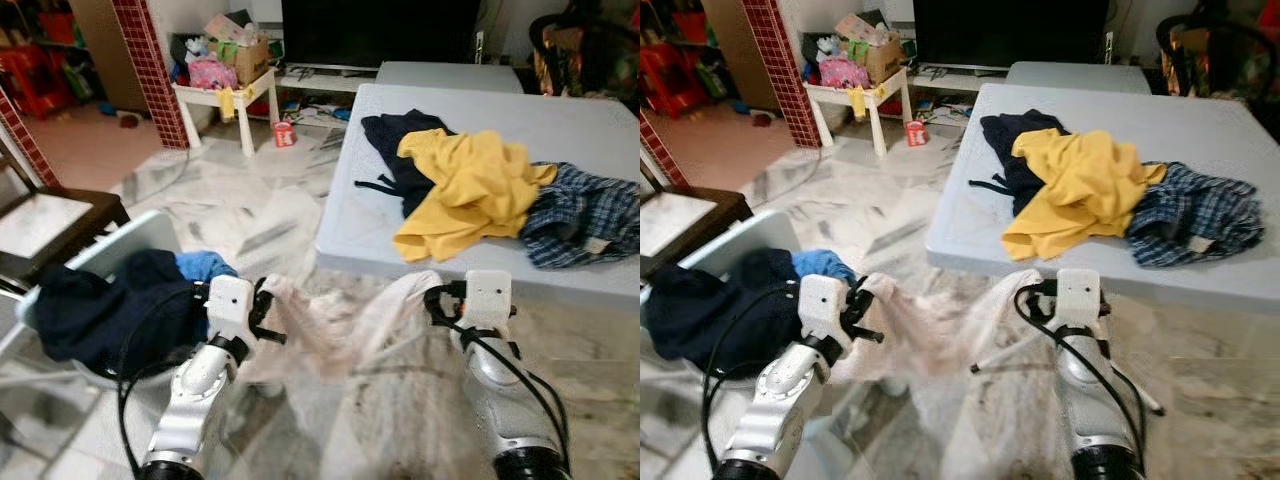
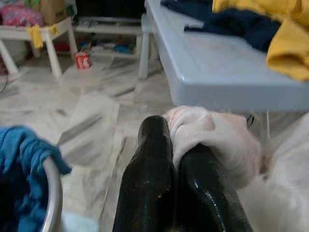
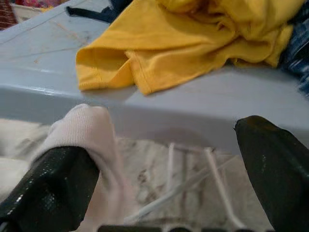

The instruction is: Hang hanger

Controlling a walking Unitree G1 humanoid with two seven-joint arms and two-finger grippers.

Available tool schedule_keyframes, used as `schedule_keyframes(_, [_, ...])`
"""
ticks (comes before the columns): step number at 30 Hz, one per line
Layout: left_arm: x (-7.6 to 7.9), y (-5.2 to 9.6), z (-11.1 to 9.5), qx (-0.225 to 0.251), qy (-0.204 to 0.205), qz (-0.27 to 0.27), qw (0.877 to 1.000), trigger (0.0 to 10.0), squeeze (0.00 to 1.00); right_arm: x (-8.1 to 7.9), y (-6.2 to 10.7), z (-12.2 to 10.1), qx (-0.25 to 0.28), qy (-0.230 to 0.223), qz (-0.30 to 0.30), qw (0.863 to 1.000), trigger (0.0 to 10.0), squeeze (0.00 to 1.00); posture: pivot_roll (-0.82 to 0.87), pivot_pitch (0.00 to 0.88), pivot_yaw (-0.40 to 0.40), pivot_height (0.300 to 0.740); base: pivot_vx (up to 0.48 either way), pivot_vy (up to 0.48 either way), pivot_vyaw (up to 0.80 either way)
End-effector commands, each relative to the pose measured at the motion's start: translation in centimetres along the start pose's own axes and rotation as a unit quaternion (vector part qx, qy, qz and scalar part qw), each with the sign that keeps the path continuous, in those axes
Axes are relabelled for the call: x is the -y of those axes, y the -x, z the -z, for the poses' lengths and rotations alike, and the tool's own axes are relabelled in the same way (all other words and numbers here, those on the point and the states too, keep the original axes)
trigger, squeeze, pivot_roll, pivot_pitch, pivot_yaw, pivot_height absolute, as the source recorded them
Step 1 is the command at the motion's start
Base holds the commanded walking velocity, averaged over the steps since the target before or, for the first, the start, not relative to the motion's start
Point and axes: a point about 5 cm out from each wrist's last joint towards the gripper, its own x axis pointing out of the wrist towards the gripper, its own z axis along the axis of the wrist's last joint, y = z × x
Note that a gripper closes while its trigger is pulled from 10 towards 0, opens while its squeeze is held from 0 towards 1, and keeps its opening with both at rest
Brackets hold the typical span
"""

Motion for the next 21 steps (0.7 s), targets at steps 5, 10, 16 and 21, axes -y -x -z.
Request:
schedule_keyframes(5, [0.1, -0.4, -0.7, 0.01, -0.001, 0.004, 1.0, 10.0, 0.0, 0.4, -0.2, -0.1, 0.003, -0.002, 0.002, 1.0, 10.0, 0.0, -0.13, 0.0, 0.076, 0.74, 0.0, -0.161, 0.0])
schedule_keyframes(10, [0.0, -0.6, -0.9, 0.013, -0.001, 0.004, 1.0, 10.0, 0.0, 0.7, -0.2, 0.1, -0.008, 0.01, -0.009, 1.0, 10.0, 0.0, -0.14, 0.0, 0.081, 0.74, 0.0, 0.0, 0.0])
schedule_keyframes(16, [-0.3, -0.7, -1.1, 0.014, -0.011, 0.001, 1.0, 10.0, 0.0, 1.0, 0.1, 2.1, -0.072, 0.054, -0.061, 0.994, 10.0, 0.0, -0.14, 0.0, 0.082, 0.74, 0.0, 0.0, 0.0])
schedule_keyframes(21, [-1.6, -0.9, -1.2, 0.013, -0.041, -0.037, 0.998, 10.0, 0.0, 1.4, 0.9, 4.4, -0.145, 0.118, -0.136, 0.973, 10.0, 0.0, -0.14, 0.0, 0.082, 0.74, 0.0, 0.0, 0.0])
